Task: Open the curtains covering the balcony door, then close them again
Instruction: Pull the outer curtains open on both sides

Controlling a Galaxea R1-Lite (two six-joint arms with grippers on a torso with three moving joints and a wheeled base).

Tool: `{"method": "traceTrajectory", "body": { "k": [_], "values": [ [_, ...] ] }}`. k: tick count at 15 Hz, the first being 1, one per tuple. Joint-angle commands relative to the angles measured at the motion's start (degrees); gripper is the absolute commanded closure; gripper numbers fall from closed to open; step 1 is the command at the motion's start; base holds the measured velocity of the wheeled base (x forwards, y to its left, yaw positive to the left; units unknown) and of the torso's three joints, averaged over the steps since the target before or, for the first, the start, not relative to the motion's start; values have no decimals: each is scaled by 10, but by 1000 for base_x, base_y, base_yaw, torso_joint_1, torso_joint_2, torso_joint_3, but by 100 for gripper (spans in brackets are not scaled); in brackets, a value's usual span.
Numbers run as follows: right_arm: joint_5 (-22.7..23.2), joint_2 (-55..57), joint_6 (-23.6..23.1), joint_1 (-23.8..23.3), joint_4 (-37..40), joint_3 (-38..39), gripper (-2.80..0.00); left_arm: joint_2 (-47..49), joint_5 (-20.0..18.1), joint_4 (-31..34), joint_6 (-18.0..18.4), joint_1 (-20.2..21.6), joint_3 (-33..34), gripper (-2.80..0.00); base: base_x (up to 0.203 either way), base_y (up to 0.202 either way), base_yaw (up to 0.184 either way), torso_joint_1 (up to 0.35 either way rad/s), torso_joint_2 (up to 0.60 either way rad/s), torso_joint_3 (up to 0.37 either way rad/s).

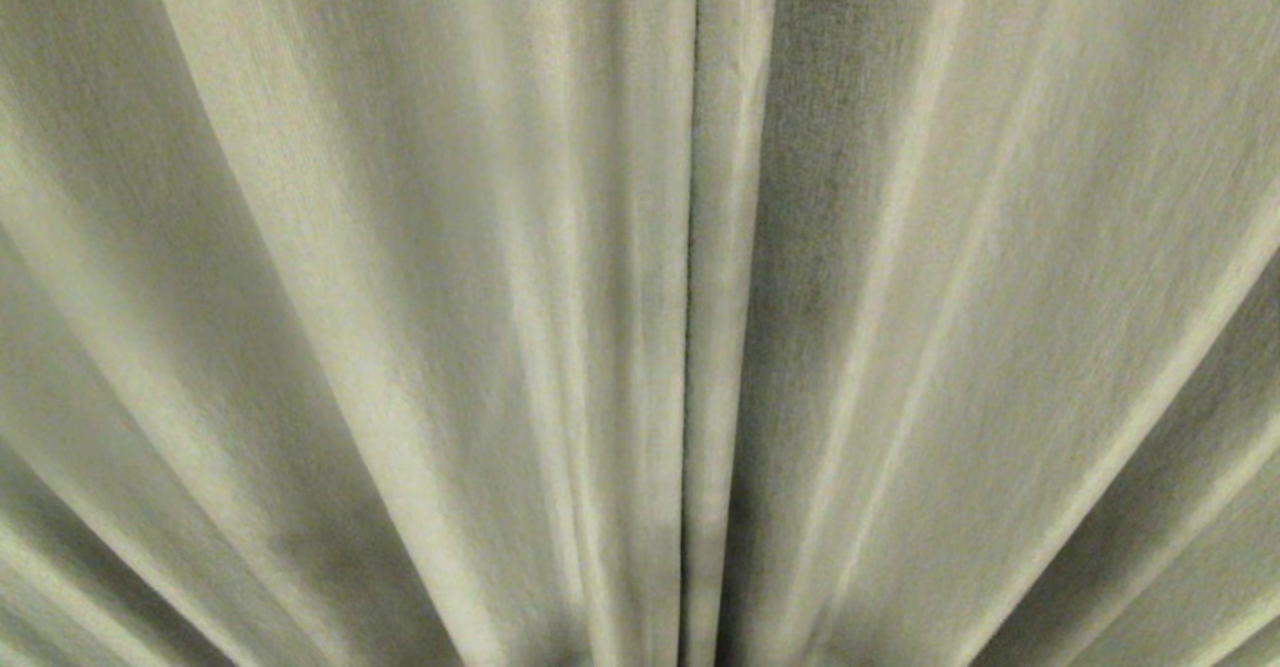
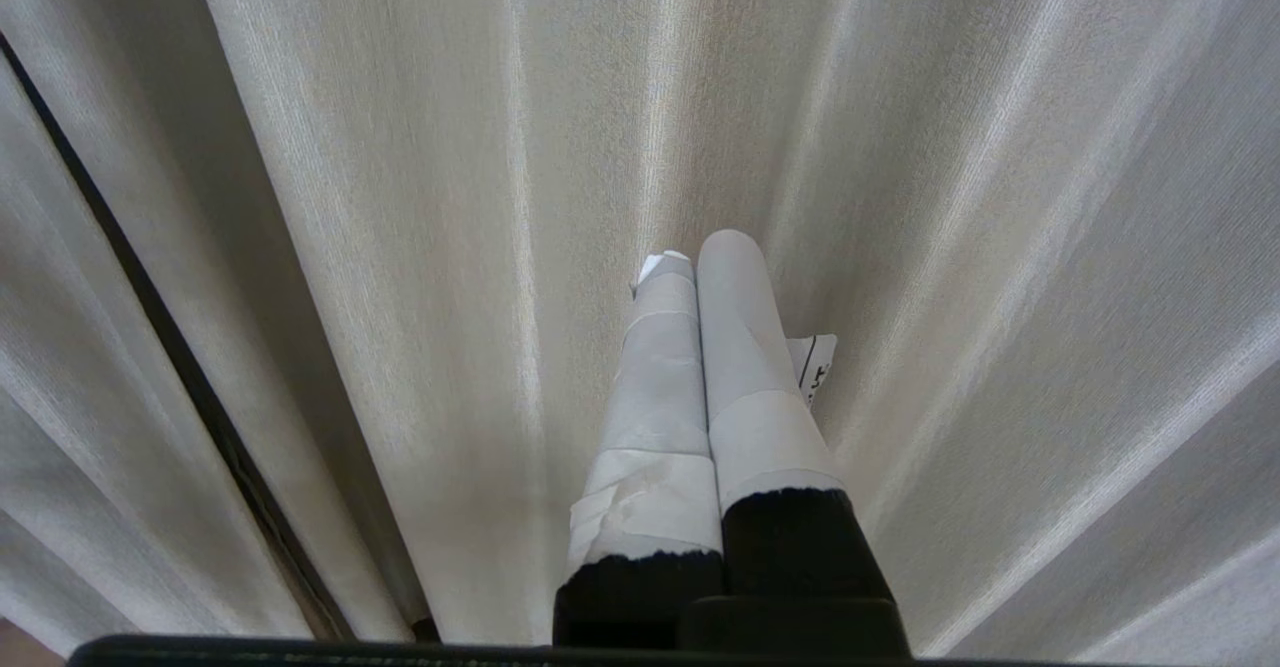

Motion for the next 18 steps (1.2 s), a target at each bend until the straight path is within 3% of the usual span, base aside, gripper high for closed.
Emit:
{"method": "traceTrajectory", "body": {
  "k": [1, 18],
  "values": [
    [1, 1, -1, 0, 0, 0, 0, 0, 0, 0, 0, 0, 0, 0, 0, 0, 0, 0, 0, 0],
    [1, 1, -1, 0, 0, 0, 0, 0, 0, 0, 7, 0, 0, 0, 0, 0, 0, 0, 0, 0]
  ]
}}
